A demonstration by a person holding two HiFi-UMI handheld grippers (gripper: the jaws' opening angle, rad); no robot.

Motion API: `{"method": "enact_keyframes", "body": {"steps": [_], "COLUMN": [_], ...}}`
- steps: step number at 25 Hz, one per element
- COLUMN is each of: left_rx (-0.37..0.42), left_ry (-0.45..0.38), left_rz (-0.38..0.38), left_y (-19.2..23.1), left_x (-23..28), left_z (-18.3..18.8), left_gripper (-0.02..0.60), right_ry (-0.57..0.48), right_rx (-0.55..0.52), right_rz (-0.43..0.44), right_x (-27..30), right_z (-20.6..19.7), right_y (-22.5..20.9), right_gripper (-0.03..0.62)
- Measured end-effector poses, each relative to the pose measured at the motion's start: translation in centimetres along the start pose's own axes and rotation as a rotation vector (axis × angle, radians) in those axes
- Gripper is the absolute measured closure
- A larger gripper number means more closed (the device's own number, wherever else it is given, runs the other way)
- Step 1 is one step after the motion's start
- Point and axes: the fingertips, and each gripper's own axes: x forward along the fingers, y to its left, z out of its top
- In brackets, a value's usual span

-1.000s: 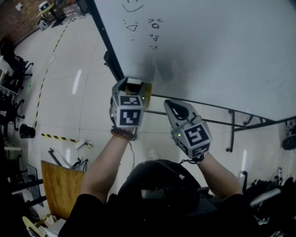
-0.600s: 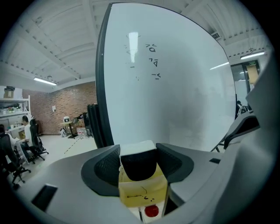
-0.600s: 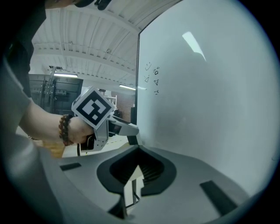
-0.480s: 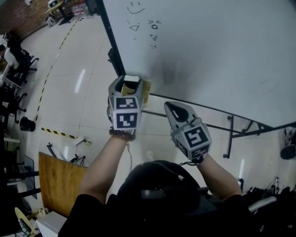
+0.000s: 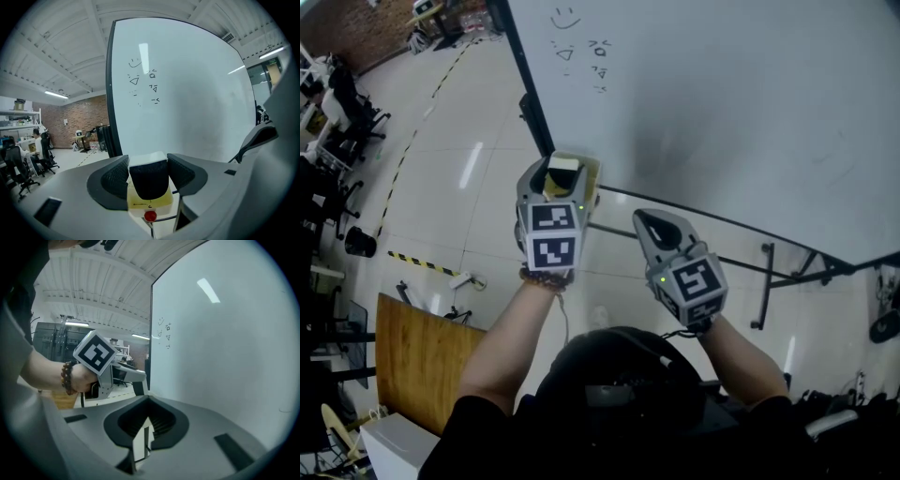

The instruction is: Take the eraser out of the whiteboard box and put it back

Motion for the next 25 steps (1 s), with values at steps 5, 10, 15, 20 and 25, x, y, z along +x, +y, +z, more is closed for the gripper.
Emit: {"method": "enact_keyframes", "body": {"steps": [5, 10, 15, 20, 25], "left_rx": [0.0, -0.002, -0.01, -0.013, -0.014], "left_ry": [-0.009, -0.016, -0.026, -0.022, -0.019], "left_rz": [0.026, 0.044, 0.06, 0.07, 0.073], "left_y": [-1.1, -2.7, -4.2, -5.6, -6.5], "left_x": [-2.3, -5.1, -8.1, -10.8, -13.2], "left_z": [-0.1, -0.2, -0.8, -1.6, -2.3], "left_gripper": [0.327, 0.327, 0.327, 0.327, 0.327], "right_ry": [-0.016, -0.025, -0.03, -0.029, -0.04], "right_rx": [-0.007, -0.006, -0.014, -0.025, -0.008], "right_rz": [0.028, 0.048, 0.072, 0.088, 0.101], "right_x": [-2.0, -4.5, -7.0, -9.1, -10.3], "right_z": [-0.1, -0.4, -1.0, -1.6, -1.9], "right_y": [0.9, 1.9, 3.1, 4.3, 5.6], "right_gripper": [0.568, 0.568, 0.568, 0.568, 0.568]}}
